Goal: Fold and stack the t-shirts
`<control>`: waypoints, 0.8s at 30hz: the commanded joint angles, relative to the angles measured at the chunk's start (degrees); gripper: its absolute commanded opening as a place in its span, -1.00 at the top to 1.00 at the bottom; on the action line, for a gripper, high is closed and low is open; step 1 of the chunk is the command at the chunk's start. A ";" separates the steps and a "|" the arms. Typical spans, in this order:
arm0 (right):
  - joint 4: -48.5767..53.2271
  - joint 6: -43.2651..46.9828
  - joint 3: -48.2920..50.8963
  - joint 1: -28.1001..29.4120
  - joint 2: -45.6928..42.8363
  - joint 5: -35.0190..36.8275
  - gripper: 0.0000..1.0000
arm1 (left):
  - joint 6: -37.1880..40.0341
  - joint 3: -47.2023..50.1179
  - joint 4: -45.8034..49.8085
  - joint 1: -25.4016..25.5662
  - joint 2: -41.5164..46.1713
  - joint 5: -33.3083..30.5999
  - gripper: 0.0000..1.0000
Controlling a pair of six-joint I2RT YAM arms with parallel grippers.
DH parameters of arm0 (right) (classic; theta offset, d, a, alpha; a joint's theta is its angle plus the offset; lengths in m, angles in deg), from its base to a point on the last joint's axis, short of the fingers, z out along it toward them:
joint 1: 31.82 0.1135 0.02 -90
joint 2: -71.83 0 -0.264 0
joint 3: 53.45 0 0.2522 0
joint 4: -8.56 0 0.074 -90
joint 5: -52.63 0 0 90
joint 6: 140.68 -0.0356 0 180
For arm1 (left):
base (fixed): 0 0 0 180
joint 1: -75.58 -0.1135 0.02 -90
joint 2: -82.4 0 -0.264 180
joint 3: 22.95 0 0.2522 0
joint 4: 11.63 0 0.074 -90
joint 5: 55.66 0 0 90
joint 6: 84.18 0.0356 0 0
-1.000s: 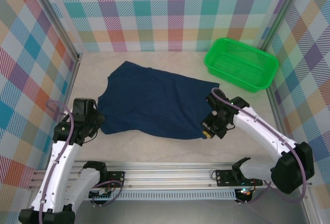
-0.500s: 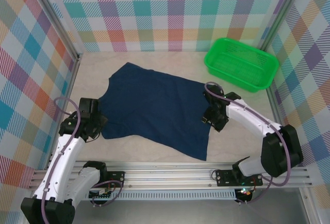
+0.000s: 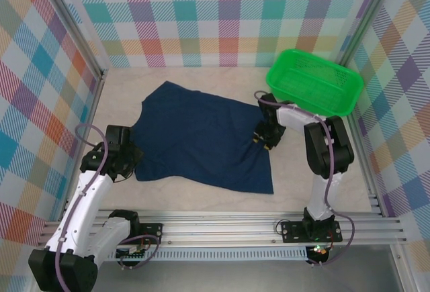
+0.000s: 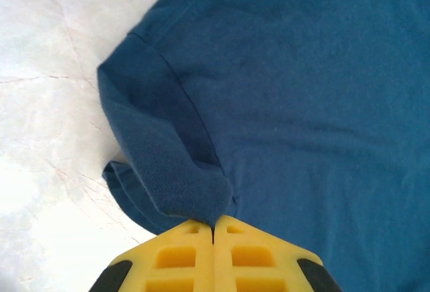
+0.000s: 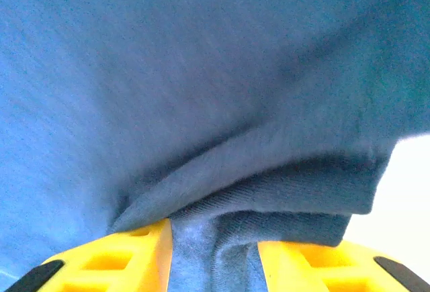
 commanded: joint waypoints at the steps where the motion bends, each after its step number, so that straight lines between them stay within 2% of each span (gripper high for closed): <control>1: 0.62 4.99 -5.72 -2.86 7.98 0.45 0.20 | 0.54 0.15 -2.24 0.54 -1.18 3.60 1.00; 3: 4.59 6.98 -12.37 -3.20 10.55 1.56 0.19 | 0.63 -0.94 -1.64 0.61 -2.14 3.51 1.00; 5: 7.18 7.26 -14.55 -3.19 10.24 2.56 0.13 | 0.74 -1.66 -1.01 0.63 -2.23 3.20 1.00; 9: 7.64 4.34 -7.34 -3.10 0.47 8.51 -0.11 | 0.40 -1.49 -0.48 0.71 -1.19 3.38 1.00; 11: 8.34 2.43 -1.93 -3.09 -7.29 12.19 -0.25 | 0.19 -0.93 0.21 0.84 -0.35 3.93 1.00; 13: 9.77 0.13 3.63 -3.26 -15.30 14.33 -0.29 | 0.09 -0.25 0.96 1.08 0.72 3.83 1.00; 17: 10.15 -4.88 16.68 -3.06 -27.09 9.80 -0.19 | -0.42 1.18 1.87 1.29 2.68 3.44 1.00; 20: 6.70 -7.60 26.24 -2.06 -33.39 4.71 0.06 | -0.69 1.64 1.67 1.37 2.84 3.45 1.00; 24: 4.60 -11.20 32.85 -1.49 -36.50 1.63 0.12 | -0.95 1.31 0.94 1.54 2.32 3.40 1.00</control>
